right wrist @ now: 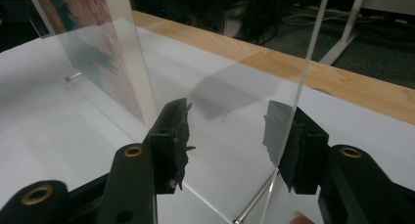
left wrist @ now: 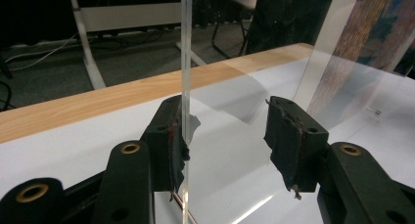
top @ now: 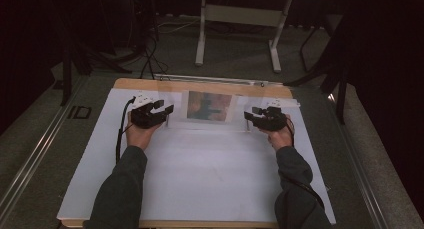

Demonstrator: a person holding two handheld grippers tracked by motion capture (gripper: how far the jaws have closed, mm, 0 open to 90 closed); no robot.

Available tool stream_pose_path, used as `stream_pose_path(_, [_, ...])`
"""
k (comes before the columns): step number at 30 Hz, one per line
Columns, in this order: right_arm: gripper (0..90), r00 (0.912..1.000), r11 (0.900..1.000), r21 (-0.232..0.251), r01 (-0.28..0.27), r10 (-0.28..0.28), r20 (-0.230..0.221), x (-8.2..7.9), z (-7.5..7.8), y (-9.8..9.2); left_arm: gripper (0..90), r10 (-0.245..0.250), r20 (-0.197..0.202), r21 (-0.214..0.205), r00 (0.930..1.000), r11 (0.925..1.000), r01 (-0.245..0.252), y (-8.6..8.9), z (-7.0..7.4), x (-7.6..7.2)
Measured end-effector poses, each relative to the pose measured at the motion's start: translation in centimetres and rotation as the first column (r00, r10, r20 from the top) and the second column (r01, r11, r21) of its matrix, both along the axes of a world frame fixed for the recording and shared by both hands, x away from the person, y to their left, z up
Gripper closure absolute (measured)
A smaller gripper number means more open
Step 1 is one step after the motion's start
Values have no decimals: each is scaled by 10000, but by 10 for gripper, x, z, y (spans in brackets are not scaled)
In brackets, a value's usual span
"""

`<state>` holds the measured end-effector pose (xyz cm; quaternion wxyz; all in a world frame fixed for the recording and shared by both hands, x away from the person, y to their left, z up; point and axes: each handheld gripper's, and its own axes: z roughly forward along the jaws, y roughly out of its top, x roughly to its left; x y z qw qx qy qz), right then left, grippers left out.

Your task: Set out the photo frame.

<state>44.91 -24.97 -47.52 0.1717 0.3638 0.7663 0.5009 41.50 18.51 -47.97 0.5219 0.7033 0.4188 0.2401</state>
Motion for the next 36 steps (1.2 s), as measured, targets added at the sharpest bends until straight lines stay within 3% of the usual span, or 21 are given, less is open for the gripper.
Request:
stream_pose_path(15, [498, 9993, 9998, -21, 193, -194, -315, 11, 1, 2, 479, 321, -171, 338, 9993, 9989, -315, -6, 3, 13])
stream_pose_path(26, [498, 9992, 9997, -91, 241, -243, -321, 11, 2, 3, 477, 425, -409, 427, 9983, 9983, -408, -7, 7, 12])
stream_pose_path(36, [498, 9993, 9996, -171, 244, -248, -272, 7, 3, 2, 479, 418, -380, 568, 9984, 9976, -396, -10, 9, 8])
